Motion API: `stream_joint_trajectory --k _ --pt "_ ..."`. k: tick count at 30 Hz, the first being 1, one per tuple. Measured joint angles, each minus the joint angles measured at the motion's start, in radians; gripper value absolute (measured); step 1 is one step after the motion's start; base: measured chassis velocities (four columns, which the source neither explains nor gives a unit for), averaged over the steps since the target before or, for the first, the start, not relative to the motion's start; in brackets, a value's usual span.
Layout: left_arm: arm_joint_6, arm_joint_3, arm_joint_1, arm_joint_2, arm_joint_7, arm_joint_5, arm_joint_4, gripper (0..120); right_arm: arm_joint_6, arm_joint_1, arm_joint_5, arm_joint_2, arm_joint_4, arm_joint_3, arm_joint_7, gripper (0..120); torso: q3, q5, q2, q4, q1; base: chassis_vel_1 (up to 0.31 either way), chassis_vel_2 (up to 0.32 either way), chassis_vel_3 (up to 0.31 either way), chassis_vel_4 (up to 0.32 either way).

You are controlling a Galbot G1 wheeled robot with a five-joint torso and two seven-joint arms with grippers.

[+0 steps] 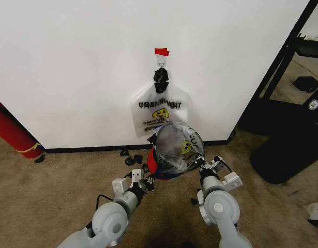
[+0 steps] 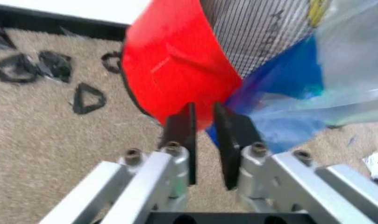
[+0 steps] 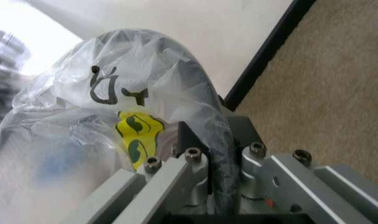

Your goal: Pick up the garbage bag from the wall and place it over the trash bin.

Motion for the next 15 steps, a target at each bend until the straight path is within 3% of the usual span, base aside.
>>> stream_joint_trajectory --k 2,7,10,12,15 --pt "0.001 -0.001 0.001 0.001 0.000 0.000 -0.002 21 0.000 0.001 0.000 0.000 -0.001 0.001 0.000 1 0.000 0.0000 0.000 0.0000 0.000 0.000 0.000 0.000 0.000" --pt "0.027 -0.060 0.033 0.043 -0.002 0.001 -0.078 45 0.007 0.016 -0.002 -0.010 -0.020 0.015 -0.004 1 0.000 -0.0001 0.000 0.0000 0.000 0.000 0.000 0.000 0.000" --pt "0.021 -0.077 0.037 0.049 -0.002 -0.007 -0.093 51 0.007 0.016 -0.002 -0.011 -0.021 0.016 -0.007 1 0.000 0.0000 0.000 0.0000 0.000 0.000 0.000 0.000 0.000" --pt "-0.007 -0.096 0.030 0.051 -0.001 -0.057 -0.096 59 0.008 0.011 -0.002 -0.012 -0.019 0.017 -0.012 1 0.000 0.0000 0.000 0.0001 0.000 0.000 0.000 0.000 0.000" --pt "-0.083 -0.124 -0.024 0.034 0.007 -0.311 -0.081 72 0.008 -0.002 0.000 -0.014 -0.010 0.016 -0.022 1 0.000 0.0000 0.000 -0.0002 0.000 0.000 0.000 0.000 0.000"
